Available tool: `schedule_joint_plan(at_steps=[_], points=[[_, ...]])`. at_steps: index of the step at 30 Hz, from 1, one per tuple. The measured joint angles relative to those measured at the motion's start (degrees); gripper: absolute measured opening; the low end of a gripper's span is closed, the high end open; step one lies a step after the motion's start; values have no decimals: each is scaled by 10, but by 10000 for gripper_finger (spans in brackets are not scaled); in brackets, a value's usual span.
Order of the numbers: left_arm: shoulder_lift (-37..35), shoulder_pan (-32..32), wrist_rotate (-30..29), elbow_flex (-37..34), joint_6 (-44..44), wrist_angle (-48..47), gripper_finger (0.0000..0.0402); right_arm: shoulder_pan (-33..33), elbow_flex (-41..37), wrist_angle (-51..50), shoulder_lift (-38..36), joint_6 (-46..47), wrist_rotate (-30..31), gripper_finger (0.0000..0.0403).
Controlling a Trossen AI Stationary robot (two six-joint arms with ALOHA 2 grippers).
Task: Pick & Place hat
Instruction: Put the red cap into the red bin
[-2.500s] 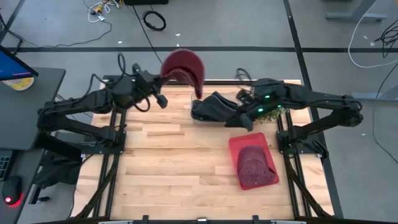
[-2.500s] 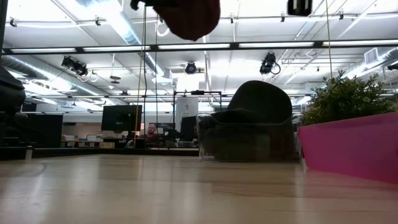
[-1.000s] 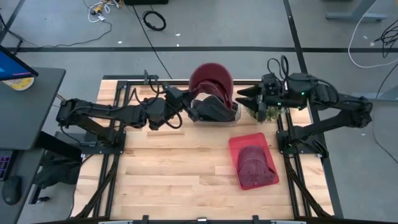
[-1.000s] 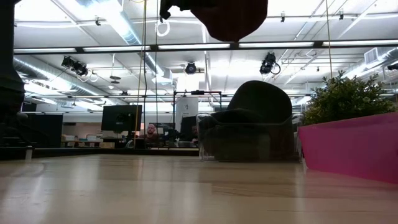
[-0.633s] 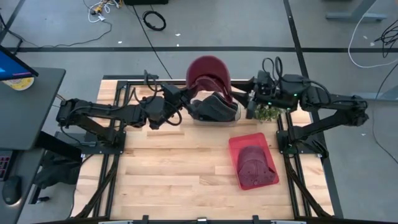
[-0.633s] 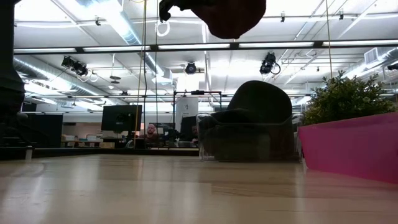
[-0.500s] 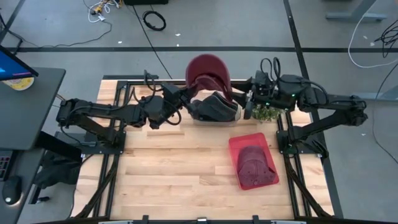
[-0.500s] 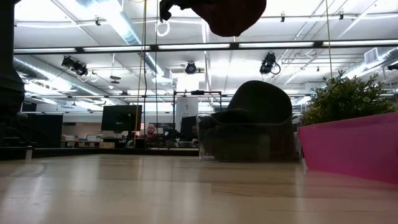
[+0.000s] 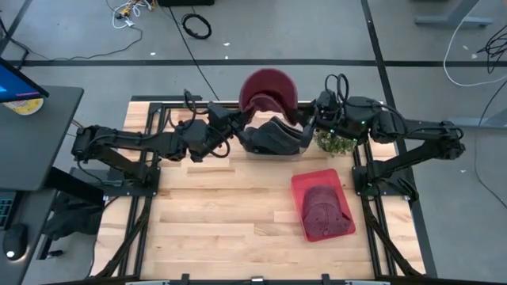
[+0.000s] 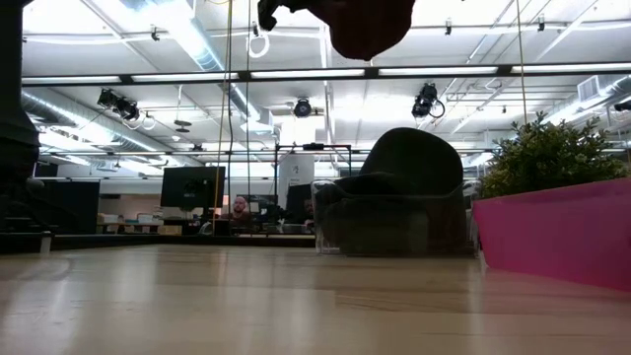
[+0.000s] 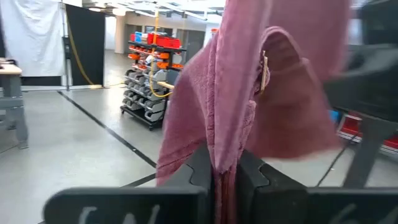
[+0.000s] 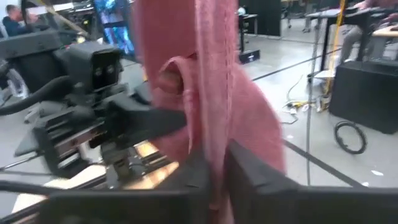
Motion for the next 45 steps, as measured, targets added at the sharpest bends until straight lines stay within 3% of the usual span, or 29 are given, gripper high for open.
schedule_joint_plan(at_steps=[24,29,41,45], points=[[0,-2,55,1,6,-38,61,1,0,-136,-103,41,80,6],[0,-2,80,1,5,-41,125,0,0,-136,-102,48,86,6],[0,-2,136,0,-19,-39,361,0,1,-186,-104,73,80,6],[0,-2,138,0,-19,-30,395,1,1,-248,-104,97,75,5]])
